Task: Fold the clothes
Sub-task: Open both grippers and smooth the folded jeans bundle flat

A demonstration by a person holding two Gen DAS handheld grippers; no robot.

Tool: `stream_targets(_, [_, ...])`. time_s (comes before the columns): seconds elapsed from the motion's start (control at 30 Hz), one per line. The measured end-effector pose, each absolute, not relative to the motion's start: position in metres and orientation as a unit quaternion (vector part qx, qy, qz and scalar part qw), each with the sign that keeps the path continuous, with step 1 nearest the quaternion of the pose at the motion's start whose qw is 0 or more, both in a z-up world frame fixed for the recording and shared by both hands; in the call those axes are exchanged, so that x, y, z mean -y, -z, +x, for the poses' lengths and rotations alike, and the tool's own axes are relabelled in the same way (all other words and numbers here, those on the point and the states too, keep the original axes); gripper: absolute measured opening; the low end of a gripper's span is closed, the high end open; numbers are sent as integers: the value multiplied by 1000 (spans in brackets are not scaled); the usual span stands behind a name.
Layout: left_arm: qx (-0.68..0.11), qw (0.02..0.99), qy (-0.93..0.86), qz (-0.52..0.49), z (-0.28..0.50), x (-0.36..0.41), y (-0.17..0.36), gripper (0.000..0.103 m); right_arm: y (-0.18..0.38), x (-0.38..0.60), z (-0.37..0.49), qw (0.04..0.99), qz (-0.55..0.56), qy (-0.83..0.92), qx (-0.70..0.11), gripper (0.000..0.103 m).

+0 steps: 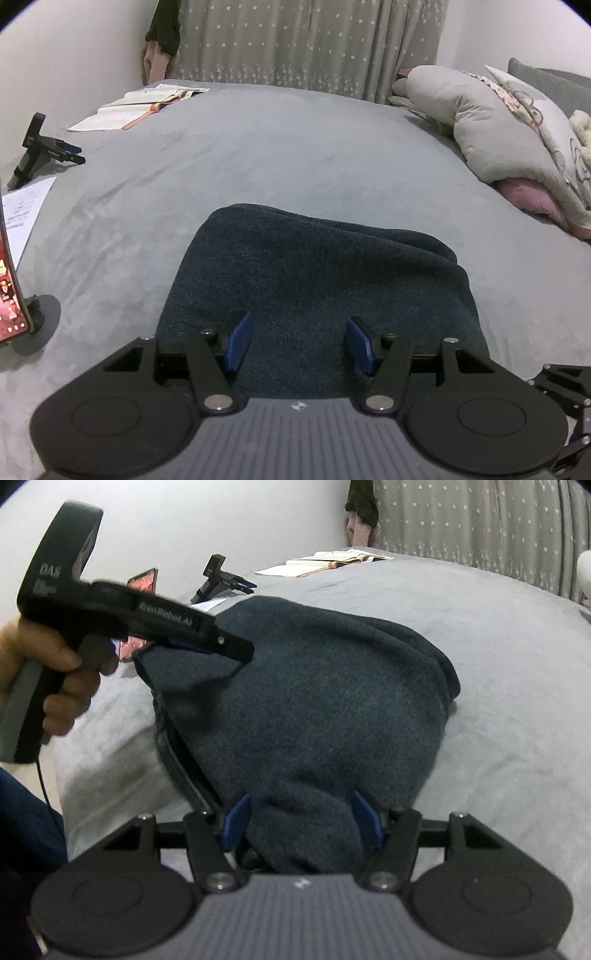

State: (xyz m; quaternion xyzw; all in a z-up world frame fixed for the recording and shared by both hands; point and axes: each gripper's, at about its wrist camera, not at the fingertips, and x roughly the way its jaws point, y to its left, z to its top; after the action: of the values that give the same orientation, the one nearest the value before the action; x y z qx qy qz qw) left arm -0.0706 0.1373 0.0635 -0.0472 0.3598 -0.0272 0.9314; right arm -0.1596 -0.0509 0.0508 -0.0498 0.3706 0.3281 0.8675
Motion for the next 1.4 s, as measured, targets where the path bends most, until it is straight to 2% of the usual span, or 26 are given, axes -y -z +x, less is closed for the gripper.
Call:
stream_targets(0.07, [-353, 935, 19, -35, -74, -133, -67, 56, -62, 62, -155, 867, -6, -335, -369, 79])
stream_targets(0.17, [-346, 938, 7, -28, -77, -130, -72, 58, -76, 83, -146, 883, 63, -315, -343, 88])
stream_targets(0.33, [-350, 936, 3, -32, -75, -131, -71, 61, -63, 93, -119, 883, 138, -278, -352, 88])
stream_targets(0.53, [-355, 935, 1, -9, -75, -128, -67, 61, -43, 69, -114, 887, 80, -267, -369, 94])
stream_targets(0.77, [-345, 938, -10, -15, -76, -130, -74, 61, -60, 88, -104, 894, 132, -252, -347, 93])
stream_targets(0.93, [-350, 937, -9, -12, -73, -129, -73, 64, -52, 88, -77, 894, 153, -237, -349, 92])
stream_targets(1.0, [-351, 936, -10, -7, -73, -128, -72, 65, -48, 85, -66, 895, 156, -232, -348, 89])
stream_targets(1.07, [-353, 936, -9, -2, -71, -128, -71, 65, -45, 82, -53, 895, 162, -232, -346, 76])
stream_targets(1.13, [-355, 935, -10, 8, -69, -126, -69, 66, -43, 80, -42, 895, 170, -225, -346, 71])
stream_targets(1.4, [-359, 933, -8, 4, -70, -126, -69, 66, -36, 86, -21, 882, 216, -234, -346, 70])
